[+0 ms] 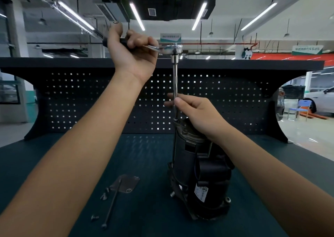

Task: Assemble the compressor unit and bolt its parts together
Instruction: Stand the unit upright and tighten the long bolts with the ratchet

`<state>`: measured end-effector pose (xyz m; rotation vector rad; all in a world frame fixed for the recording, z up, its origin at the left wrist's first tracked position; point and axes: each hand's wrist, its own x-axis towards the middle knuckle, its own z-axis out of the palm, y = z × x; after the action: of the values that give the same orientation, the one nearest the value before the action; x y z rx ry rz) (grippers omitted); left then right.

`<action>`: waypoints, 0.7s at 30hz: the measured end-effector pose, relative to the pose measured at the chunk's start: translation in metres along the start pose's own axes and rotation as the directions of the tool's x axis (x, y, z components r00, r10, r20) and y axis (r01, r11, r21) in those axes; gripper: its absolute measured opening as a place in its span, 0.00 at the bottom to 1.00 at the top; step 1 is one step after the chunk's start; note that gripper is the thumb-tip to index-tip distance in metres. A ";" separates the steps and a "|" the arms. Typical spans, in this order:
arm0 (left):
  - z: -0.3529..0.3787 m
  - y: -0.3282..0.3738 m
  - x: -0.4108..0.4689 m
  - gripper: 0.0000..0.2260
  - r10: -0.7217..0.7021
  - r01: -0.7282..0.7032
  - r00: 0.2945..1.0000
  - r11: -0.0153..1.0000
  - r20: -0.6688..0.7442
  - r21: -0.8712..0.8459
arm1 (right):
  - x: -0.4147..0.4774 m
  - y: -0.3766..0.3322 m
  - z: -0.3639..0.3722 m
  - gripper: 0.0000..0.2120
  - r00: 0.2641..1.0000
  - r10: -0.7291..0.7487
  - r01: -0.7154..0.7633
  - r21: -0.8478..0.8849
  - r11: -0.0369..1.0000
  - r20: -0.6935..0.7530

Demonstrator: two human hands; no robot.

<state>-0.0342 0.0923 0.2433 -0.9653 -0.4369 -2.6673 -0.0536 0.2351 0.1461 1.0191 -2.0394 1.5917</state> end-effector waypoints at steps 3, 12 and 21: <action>0.003 0.000 -0.010 0.17 0.023 -0.035 0.998 0.980 0.062 0.198 | -0.001 -0.001 0.000 0.08 0.999 -0.002 0.003 0.008 1.000 -0.042; 0.007 -0.008 -0.053 0.17 0.152 -0.453 0.855 0.683 0.496 0.573 | -0.004 -0.001 -0.001 0.07 0.996 -0.035 0.038 0.035 0.999 -0.077; 0.007 0.001 -0.031 0.16 0.064 -0.091 0.995 0.898 0.077 0.430 | -0.006 -0.006 0.002 0.09 0.998 -0.056 0.054 -0.038 0.998 -0.043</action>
<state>-0.0069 0.0983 0.2289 -0.9002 -0.9375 -2.3226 -0.0449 0.2340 0.1459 1.0091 -1.9870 1.5294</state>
